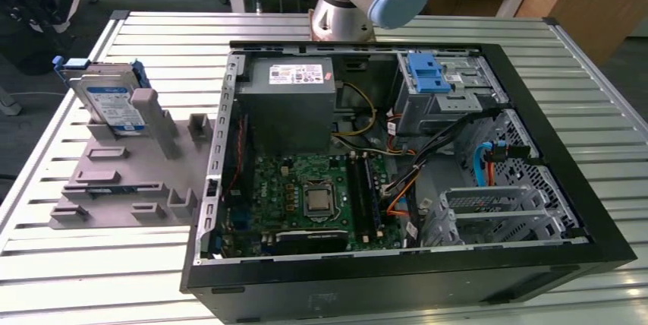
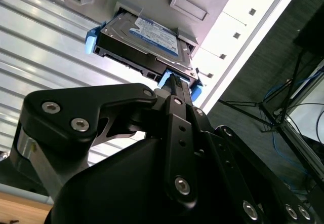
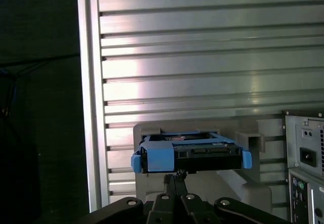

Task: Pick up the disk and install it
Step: 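Pick up the disk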

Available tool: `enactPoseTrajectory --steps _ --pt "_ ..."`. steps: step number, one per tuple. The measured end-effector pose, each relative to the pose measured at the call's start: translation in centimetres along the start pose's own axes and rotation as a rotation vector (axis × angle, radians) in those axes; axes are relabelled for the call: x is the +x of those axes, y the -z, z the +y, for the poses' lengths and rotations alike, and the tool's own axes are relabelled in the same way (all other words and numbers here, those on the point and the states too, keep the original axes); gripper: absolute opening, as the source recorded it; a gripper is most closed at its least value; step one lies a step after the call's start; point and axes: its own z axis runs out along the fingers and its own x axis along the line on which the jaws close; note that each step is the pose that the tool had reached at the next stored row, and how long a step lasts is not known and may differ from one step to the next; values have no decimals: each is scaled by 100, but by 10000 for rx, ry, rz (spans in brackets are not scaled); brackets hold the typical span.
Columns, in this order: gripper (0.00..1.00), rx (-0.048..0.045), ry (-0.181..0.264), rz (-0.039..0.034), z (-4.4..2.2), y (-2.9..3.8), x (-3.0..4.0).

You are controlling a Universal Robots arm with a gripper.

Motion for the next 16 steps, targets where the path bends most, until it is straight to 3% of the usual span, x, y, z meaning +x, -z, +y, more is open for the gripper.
enactPoseTrajectory --steps 16 --pt "11 -2 467 8 0 0 1"
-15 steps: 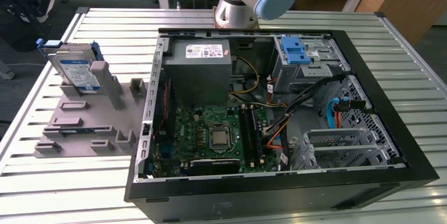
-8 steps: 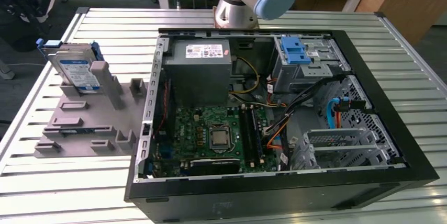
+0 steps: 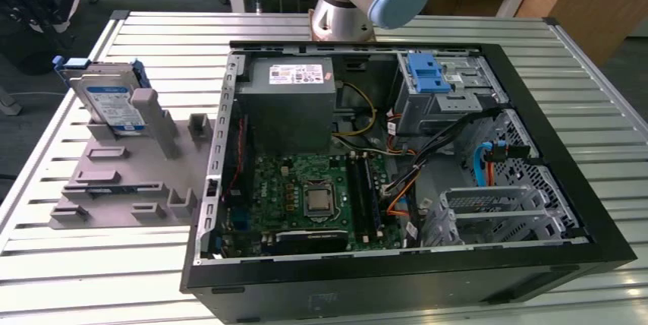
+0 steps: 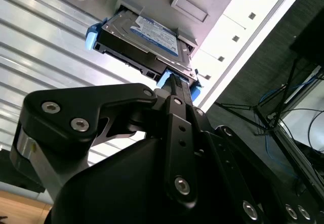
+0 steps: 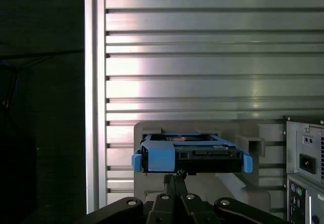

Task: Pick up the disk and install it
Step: 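Pick up the disk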

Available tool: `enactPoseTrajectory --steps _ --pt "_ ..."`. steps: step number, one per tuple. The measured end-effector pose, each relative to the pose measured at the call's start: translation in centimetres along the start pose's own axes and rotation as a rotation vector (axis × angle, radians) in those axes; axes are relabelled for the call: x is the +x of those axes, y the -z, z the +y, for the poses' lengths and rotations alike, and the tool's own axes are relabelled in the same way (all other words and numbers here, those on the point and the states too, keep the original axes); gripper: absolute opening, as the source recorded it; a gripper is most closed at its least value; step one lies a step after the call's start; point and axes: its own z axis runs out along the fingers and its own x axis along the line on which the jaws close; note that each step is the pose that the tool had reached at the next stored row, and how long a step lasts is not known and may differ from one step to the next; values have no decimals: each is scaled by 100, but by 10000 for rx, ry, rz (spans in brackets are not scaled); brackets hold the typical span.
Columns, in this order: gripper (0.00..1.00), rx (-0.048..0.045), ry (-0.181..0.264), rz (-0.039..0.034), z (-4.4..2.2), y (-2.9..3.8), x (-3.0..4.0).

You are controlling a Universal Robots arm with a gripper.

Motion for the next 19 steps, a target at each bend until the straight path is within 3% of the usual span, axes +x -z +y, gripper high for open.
enactPoseTrajectory --steps 19 --pt "11 -3 565 9 0 0 0"
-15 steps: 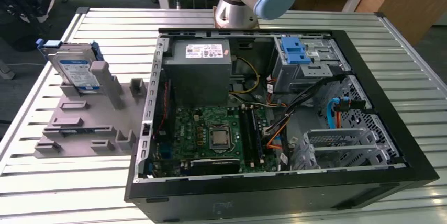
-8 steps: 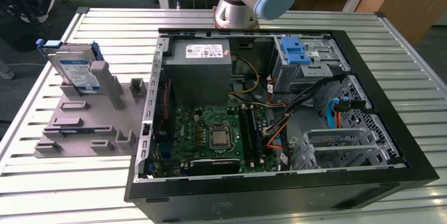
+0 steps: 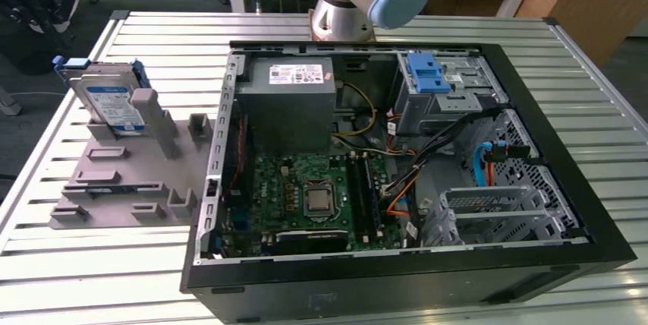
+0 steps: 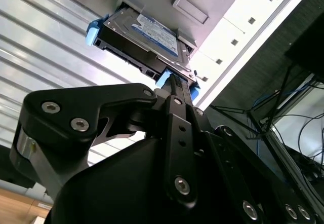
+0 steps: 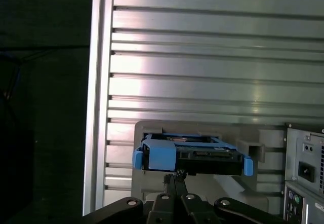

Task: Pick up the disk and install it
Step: 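Pick up the disk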

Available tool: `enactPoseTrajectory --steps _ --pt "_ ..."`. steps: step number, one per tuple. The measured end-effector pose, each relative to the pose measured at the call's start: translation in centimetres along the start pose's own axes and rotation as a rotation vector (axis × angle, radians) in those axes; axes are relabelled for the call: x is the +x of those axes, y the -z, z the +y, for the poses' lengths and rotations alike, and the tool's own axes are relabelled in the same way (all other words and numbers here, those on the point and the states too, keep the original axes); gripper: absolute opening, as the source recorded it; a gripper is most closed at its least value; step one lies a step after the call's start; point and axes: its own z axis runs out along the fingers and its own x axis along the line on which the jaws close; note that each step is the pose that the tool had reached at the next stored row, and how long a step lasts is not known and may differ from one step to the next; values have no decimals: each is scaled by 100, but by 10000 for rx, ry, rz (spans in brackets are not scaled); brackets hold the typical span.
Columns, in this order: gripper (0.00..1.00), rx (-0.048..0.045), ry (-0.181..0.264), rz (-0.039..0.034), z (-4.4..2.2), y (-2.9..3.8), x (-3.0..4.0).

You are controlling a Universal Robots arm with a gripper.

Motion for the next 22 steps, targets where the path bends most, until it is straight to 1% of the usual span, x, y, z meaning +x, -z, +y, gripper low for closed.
enactPoseTrajectory --steps 22 --pt "11 -3 558 9 0 0 0"
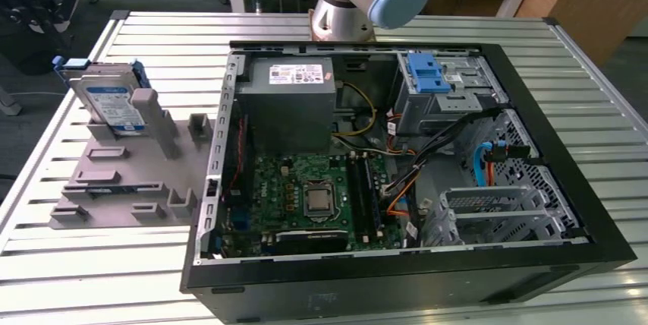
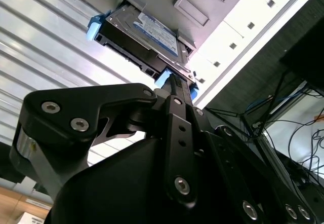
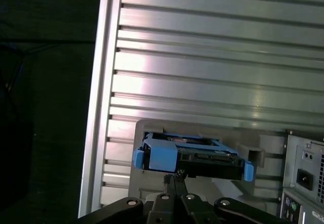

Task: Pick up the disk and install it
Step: 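Pick up the disk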

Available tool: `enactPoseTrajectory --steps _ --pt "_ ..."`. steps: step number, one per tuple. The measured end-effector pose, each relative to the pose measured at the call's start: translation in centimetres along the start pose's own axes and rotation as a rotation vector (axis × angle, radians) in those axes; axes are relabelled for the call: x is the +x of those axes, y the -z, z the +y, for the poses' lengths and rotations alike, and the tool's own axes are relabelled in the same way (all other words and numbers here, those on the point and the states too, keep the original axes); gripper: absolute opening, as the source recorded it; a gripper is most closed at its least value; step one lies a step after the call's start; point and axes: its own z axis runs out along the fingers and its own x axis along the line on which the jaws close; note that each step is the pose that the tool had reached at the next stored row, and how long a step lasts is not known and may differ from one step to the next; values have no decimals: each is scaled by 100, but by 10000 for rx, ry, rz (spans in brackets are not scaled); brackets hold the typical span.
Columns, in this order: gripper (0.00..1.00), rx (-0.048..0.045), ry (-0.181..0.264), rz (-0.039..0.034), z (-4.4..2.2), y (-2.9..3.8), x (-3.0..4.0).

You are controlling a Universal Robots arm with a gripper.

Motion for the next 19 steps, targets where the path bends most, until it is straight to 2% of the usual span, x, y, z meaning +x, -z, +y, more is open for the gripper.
enactPoseTrajectory --steps 19 --pt "11 -2 457 7 0 0 0"
